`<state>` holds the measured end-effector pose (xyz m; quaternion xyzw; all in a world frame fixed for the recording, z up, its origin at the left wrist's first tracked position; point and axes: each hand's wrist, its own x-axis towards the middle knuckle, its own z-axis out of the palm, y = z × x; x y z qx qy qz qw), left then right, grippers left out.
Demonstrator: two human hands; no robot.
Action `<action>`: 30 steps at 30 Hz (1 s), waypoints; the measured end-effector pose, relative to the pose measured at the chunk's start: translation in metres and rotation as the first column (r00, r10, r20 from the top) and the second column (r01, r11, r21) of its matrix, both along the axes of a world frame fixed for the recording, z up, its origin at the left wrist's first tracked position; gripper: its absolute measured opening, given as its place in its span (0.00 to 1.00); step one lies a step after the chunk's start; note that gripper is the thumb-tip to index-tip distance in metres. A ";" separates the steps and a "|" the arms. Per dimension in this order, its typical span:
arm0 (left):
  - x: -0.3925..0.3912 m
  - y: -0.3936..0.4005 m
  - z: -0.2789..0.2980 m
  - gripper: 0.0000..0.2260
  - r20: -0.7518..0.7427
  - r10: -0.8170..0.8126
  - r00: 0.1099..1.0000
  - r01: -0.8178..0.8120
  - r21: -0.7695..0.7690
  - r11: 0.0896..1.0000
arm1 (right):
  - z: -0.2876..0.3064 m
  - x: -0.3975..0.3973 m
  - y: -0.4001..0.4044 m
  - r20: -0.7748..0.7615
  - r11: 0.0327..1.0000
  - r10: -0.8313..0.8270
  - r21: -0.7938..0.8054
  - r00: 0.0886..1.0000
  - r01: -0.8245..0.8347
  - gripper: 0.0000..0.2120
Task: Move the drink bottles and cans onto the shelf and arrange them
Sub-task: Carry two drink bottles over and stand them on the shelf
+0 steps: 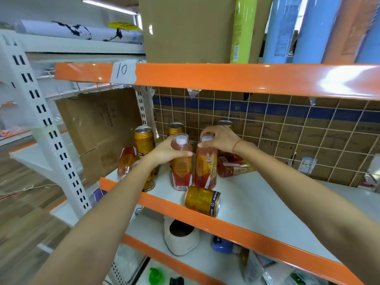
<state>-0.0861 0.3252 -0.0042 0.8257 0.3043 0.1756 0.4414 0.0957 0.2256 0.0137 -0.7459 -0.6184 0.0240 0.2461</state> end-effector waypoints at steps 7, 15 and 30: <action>0.009 -0.004 -0.008 0.30 0.109 0.123 0.986 -0.130 0.067 0.989 | -0.003 0.006 -0.020 0.004 0.981 -0.184 0.065 0.983 0.183 0.14; 0.067 -0.044 0.007 0.35 0.112 0.025 0.993 -0.037 0.114 0.993 | 0.017 0.027 -0.095 -0.005 0.931 -0.365 0.023 0.931 0.365 0.17; 0.110 -0.112 -0.031 0.29 0.187 -0.127 0.974 0.097 0.163 0.982 | -0.025 0.049 -0.179 -0.042 0.786 -0.602 0.146 0.798 0.601 0.27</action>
